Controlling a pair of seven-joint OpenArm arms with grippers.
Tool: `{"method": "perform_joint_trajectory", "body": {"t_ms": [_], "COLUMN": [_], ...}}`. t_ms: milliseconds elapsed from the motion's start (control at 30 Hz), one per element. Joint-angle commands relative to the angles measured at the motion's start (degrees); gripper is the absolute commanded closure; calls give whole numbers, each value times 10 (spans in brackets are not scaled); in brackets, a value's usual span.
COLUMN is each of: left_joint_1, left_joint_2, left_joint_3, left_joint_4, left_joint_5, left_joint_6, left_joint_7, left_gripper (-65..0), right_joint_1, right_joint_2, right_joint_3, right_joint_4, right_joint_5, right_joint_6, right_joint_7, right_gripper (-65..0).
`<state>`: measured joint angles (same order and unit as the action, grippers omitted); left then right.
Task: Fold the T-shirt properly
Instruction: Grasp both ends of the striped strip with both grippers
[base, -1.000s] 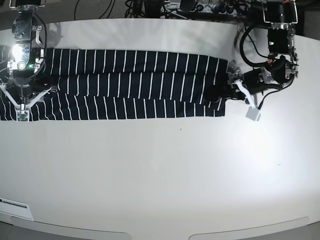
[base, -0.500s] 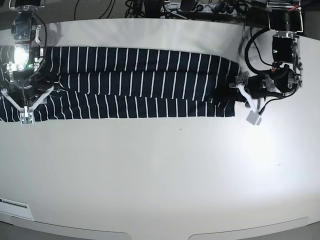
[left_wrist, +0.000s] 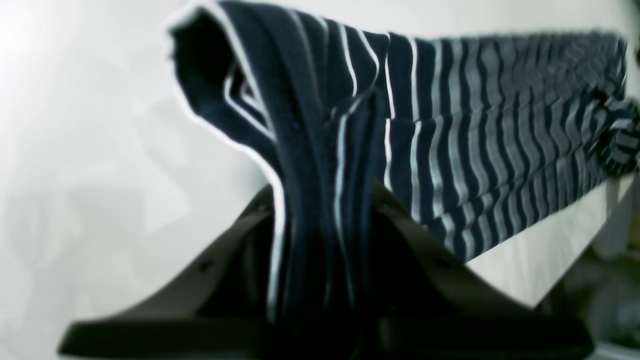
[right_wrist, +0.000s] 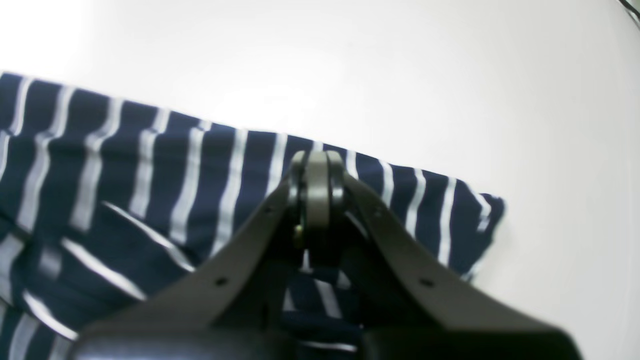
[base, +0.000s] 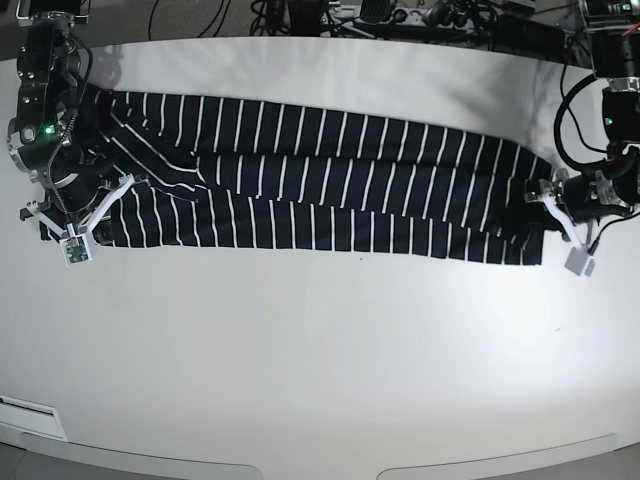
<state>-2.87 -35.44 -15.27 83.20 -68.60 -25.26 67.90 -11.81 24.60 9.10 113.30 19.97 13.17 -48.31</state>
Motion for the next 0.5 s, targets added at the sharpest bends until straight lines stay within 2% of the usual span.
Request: {"method": "perform_joint_trajectory", "body": {"t_ms": [0,167,367,467], "left_joint_1": [-9,-6,-5,-5], "left_joint_2": [-12,-12,-10,-5], "left_joint_3": [-20,-74,-78,-78], "left_joint_4": [8,8,8,8], "left_joint_5": [-13,-46,-96,-147], "left_joint_6": [0,-7,-22,-33], "left_joint_7": [-6,4,32,51], "left_gripper": [0,0,0,0], "right_joint_1": [-5,-29,-29,-29], "right_joint_2": [8,2,-20,-21], "right_joint_3": [3,3,3,3], "right_joint_4": [0,-42,-108,-133], "right_joint_5": [-2,19,25,26], "right_joint_6": [5,18,54,64], "right_joint_7": [14,27,31,31], "right_gripper": [0,0,0,0]}}
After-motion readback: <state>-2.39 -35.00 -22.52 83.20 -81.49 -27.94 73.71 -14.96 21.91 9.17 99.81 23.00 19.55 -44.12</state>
